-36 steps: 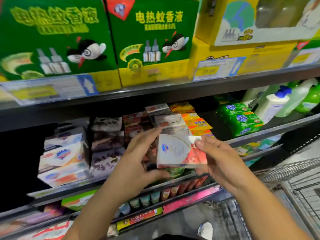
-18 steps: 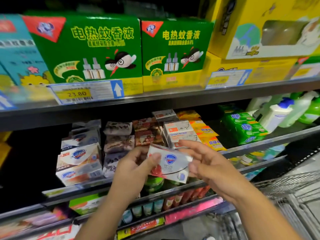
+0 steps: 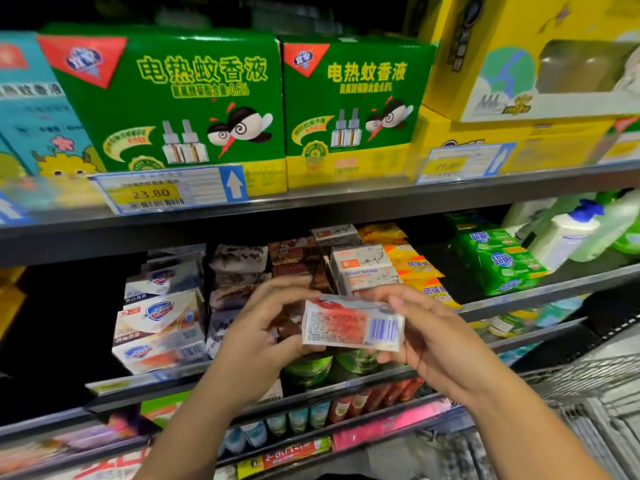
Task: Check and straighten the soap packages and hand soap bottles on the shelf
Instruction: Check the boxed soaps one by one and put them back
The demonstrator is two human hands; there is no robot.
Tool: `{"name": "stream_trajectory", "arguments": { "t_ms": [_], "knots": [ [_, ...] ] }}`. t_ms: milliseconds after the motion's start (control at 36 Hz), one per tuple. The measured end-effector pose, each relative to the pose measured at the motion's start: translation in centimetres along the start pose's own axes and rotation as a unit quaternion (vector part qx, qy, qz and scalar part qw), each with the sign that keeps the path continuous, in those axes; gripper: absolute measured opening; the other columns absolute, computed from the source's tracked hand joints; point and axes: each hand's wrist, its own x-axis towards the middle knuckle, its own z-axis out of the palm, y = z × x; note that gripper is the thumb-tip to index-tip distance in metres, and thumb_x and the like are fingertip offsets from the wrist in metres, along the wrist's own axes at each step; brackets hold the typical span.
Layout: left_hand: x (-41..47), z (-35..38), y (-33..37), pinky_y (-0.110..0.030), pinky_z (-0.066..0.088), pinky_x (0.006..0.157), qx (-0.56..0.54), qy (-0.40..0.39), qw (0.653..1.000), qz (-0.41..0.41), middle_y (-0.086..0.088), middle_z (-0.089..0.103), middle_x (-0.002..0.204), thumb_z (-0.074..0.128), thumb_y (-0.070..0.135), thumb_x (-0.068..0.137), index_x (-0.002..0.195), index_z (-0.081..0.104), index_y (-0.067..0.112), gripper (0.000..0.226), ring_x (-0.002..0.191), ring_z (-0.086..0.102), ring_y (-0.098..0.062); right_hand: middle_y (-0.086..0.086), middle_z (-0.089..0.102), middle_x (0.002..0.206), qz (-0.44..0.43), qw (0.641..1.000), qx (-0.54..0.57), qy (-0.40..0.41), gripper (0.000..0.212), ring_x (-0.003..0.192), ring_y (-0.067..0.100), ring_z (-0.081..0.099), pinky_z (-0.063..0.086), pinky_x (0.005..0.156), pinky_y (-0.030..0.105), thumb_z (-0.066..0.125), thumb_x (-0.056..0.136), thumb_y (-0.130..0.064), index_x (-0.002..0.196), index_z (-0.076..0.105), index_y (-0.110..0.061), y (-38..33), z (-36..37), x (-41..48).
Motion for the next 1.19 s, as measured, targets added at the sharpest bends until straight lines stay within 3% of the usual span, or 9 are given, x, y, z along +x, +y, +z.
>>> {"name": "stream_trajectory", "arguments": {
  "t_ms": [83,222,389,528,806,889,1028,1111,1194],
  "knots": [
    [-0.1,0.7,0.4,-0.032,0.05,0.094,-0.139,0.019,0.988,-0.058,0.014,0.064,0.121,0.08,0.058,0.066,0.11,0.063,0.046,0.05,0.118,0.059,-0.011,0.02,0.069,0.113,-0.008,0.997,-0.045,-0.067,0.04,0.084,0.03,0.069,0.06,0.073,0.036,0.073,0.088,-0.036,0.122,0.068,-0.015,-0.1,-0.7,-0.1],
    [0.0,1.5,1.8,-0.025,0.057,0.063,-0.28,0.043,0.954,-0.1,0.005,0.071,0.094,0.086,0.045,0.056,0.101,0.064,0.016,0.058,0.087,0.069,-0.013,-0.001,0.069,0.113,-0.057,0.953,-0.295,-0.037,0.038,0.097,0.021,0.07,0.056,0.083,0.033,0.086,0.074,-0.018,0.107,0.072,-0.027,-0.2,-1.4,0.3],
    [0.7,2.3,4.2,-0.024,0.054,0.061,-0.149,0.048,0.987,-0.039,0.007,0.07,0.09,0.084,0.042,0.058,0.094,0.068,0.033,0.04,0.08,0.067,-0.008,-0.024,0.064,0.108,-0.097,0.883,-0.459,-0.015,0.042,0.101,-0.004,0.061,0.05,0.085,0.021,0.083,0.071,-0.04,0.109,0.066,-0.038,2.1,-0.1,0.3],
    [1.0,2.5,4.6,-0.023,0.048,0.075,0.026,0.006,0.997,0.073,0.017,0.066,0.097,0.083,0.051,0.067,0.099,0.069,0.032,0.039,0.093,0.063,-0.012,-0.018,0.07,0.111,-0.089,0.905,-0.408,-0.083,0.049,0.105,0.002,0.066,0.054,0.087,0.027,0.085,0.074,-0.019,0.115,0.066,-0.039,2.7,0.3,0.3],
    [-0.4,2.3,3.0,-0.036,0.052,0.09,-0.019,-0.043,0.997,-0.055,0.021,0.065,0.11,0.085,0.055,0.059,0.11,0.057,0.051,0.058,0.107,0.061,-0.003,0.014,0.065,0.09,-0.263,0.925,-0.274,-0.004,0.031,0.081,0.042,0.057,0.049,0.07,0.043,0.081,0.066,-0.028,0.092,0.066,-0.021,-1.4,-3.4,-1.6],
    [-0.4,4.1,3.0,-0.028,0.049,0.084,0.017,-0.07,0.996,-0.046,0.026,0.062,0.109,0.086,0.05,0.062,0.113,0.054,0.052,0.06,0.103,0.059,-0.001,0.005,0.066,0.094,-0.289,0.903,-0.318,-0.003,0.039,0.083,0.033,0.062,0.051,0.068,0.049,0.086,0.063,-0.029,0.096,0.066,-0.026,-1.6,-1.4,-1.8],
    [-0.6,5.3,1.3,-0.027,0.046,0.072,0.099,-0.046,0.993,0.034,0.022,0.061,0.101,0.086,0.024,0.063,0.105,0.061,0.037,0.051,0.094,0.057,-0.004,-0.017,0.066,0.104,-0.305,0.819,-0.485,-0.033,0.047,0.1,0.007,0.064,0.049,0.081,0.02,0.092,0.062,-0.036,0.102,0.069,-0.035,-0.7,0.2,-1.5],
    [-0.3,3.4,1.7,-0.022,0.044,0.076,0.123,0.01,0.992,0.021,0.033,0.057,0.107,0.087,0.013,0.064,0.1,0.063,0.045,0.054,0.099,0.055,0.001,-0.014,0.069,0.107,-0.301,0.844,-0.444,-0.014,0.048,0.104,0.011,0.066,0.051,0.086,0.024,0.09,0.062,-0.033,0.106,0.07,-0.035,-1.2,-1.2,-1.8],
    [-0.1,1.3,2.6,-0.019,0.048,0.083,0.069,0.042,0.997,0.011,0.026,0.061,0.108,0.087,0.042,0.068,0.104,0.066,0.051,0.043,0.105,0.059,-0.004,-0.011,0.072,0.109,-0.265,0.878,-0.398,0.03,0.053,0.108,0.013,0.066,0.051,0.092,0.03,0.094,0.057,-0.023,0.103,0.071,-0.036,-1.8,-2.5,-2.0]
  ]
}}
